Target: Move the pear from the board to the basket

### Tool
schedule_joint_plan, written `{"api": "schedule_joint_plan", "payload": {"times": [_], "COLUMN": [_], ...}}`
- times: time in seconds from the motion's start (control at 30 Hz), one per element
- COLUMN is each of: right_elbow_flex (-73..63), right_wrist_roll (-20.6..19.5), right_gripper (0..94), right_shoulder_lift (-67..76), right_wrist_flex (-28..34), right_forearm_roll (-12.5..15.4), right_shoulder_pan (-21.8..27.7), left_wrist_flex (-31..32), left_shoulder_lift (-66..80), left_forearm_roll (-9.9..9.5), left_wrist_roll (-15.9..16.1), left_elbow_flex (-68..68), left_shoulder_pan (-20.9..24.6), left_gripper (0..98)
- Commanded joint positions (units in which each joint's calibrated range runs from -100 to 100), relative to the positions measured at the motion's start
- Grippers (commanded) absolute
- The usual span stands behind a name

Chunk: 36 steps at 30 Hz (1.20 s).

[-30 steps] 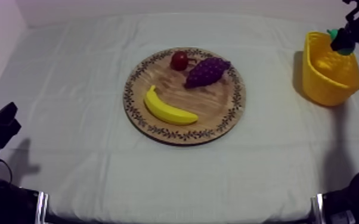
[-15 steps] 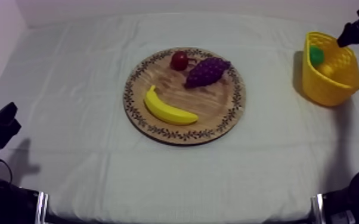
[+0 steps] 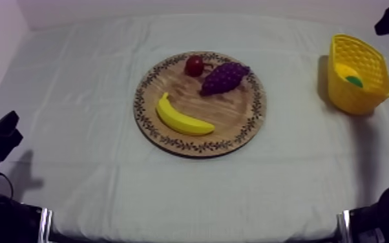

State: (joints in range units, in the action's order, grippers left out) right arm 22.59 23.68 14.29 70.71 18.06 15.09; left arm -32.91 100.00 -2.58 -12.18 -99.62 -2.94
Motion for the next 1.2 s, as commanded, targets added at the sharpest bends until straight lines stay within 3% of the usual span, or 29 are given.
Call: {"api": "schedule_joint_plan", "payload": {"times": [0.0,0.23,0.5,0.7,0.93,1.17], "right_elbow_flex": [4.0,15.7,27.1,38.6,59.5,70.6], "right_wrist_roll": [-2.5,-12.3,-19.7,-21.3,-22.9,-23.9], "right_gripper": [45.9,30.8,15.6,3.7,0.7,0.4], "right_shoulder_lift": [6.0,18.5,35.4,46.6,58.0,68.5], "right_wrist_flex": [-5.0,-17.0,-20.5,-24.5,-35.0,-34.7], "right_forearm_roll": [-1.0,-9.7,-16.8,-19.1,-22.1,-22.2], "right_shoulder_pan": [-1.4,-9.0,-14.3,-15.5,-14.7,-15.0], "left_wrist_flex": [0.0,0.0,0.0,0.0,0.0,0.0], "left_shoulder_lift": [0.0,0.0,0.0,0.0,0.0,0.0], "left_forearm_roll": [0.01,0.01,0.01,0.01,0.01,0.01], "left_wrist_roll": [0.0,0.0,0.0,0.0,0.0,0.0], "left_elbow_flex": [0.0,0.0,0.0,0.0,0.0,0.0], "left_shoulder_pan": [0.0,0.0,0.0,0.0,0.0,0.0], "left_gripper": [0.1,0.1,0.1,0.1,0.1,0.1]}}
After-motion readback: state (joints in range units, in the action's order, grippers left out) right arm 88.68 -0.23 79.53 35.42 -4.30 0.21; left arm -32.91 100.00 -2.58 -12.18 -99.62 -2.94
